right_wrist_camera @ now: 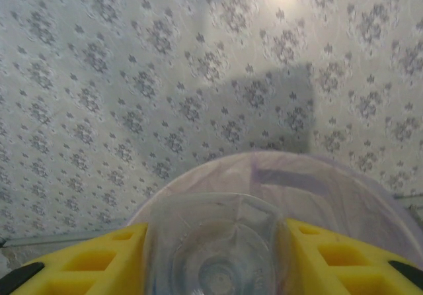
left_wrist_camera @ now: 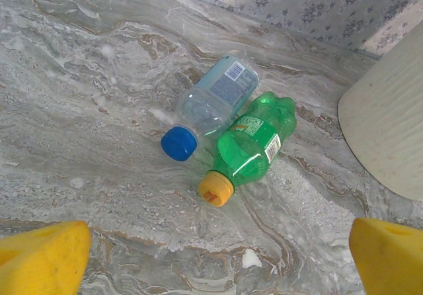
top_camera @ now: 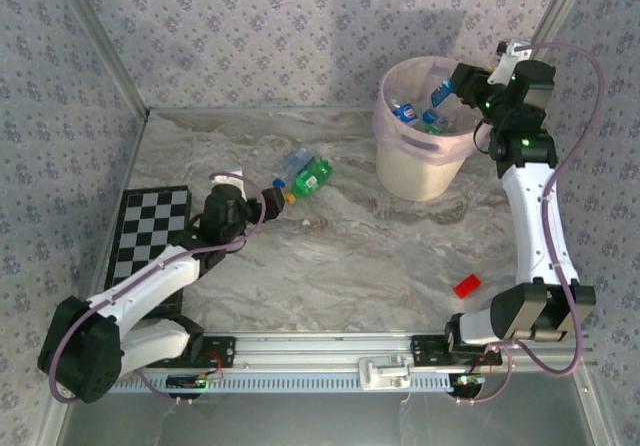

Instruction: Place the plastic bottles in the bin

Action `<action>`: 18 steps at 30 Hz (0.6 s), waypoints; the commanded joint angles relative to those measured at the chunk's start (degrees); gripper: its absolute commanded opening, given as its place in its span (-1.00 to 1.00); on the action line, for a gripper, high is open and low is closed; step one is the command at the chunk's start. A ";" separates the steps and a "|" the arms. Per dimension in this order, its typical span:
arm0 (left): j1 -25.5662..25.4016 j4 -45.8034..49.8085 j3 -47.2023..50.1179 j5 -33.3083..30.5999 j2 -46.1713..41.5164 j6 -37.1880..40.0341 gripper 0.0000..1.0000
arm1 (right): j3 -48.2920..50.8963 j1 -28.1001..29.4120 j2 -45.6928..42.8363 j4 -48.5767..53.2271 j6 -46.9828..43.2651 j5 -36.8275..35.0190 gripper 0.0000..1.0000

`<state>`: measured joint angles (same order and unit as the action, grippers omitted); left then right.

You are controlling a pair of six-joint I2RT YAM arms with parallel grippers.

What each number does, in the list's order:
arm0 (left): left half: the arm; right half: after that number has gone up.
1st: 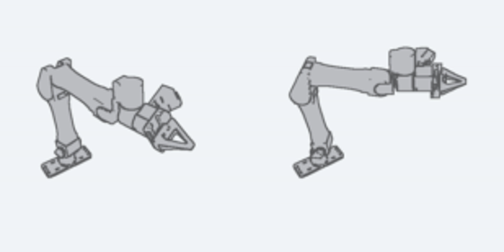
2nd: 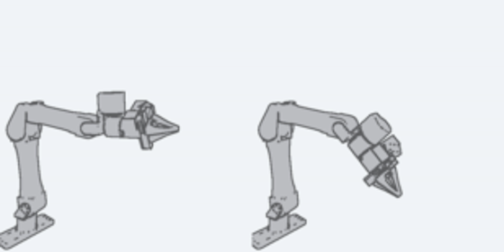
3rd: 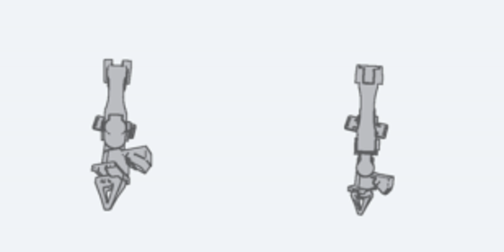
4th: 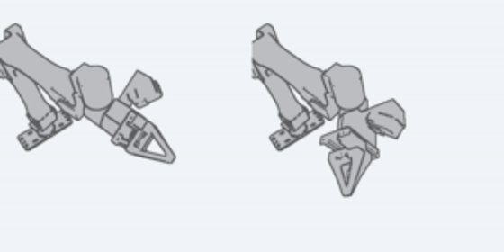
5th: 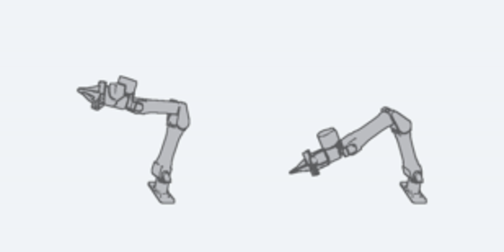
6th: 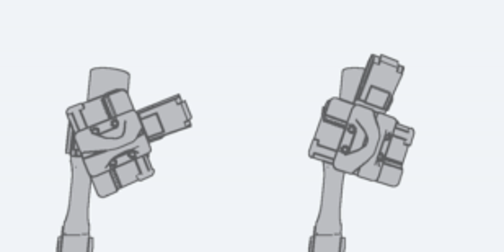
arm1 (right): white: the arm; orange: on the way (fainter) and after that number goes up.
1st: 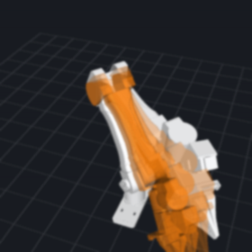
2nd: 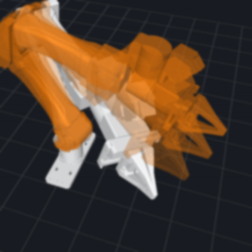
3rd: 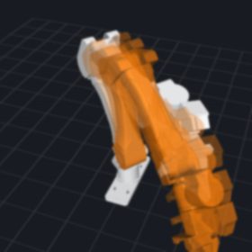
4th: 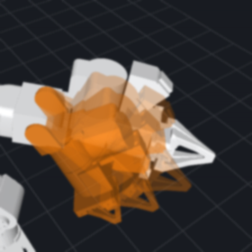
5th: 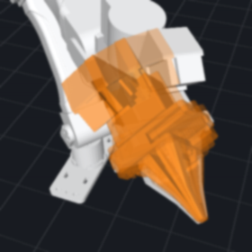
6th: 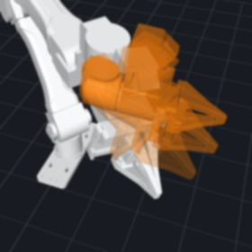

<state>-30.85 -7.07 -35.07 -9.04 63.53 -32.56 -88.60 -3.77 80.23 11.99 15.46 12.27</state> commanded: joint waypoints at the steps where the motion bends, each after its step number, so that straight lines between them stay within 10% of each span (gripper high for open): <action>1: 0.27 -0.15 0.11 0.24 -0.06 -0.89 1.00 | 1.39 -1.24 1.86 0.79 3.18 4.00 -0.02; 18: 0.40 1.49 0.22 -0.53 -1.23 -1.63 1.00 | -1.06 -1.85 11.66 4.62 5.39 6.67 0.28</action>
<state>-30.85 -6.39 -35.07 -9.06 63.48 -33.61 -87.66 -5.34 90.83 14.70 20.80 19.46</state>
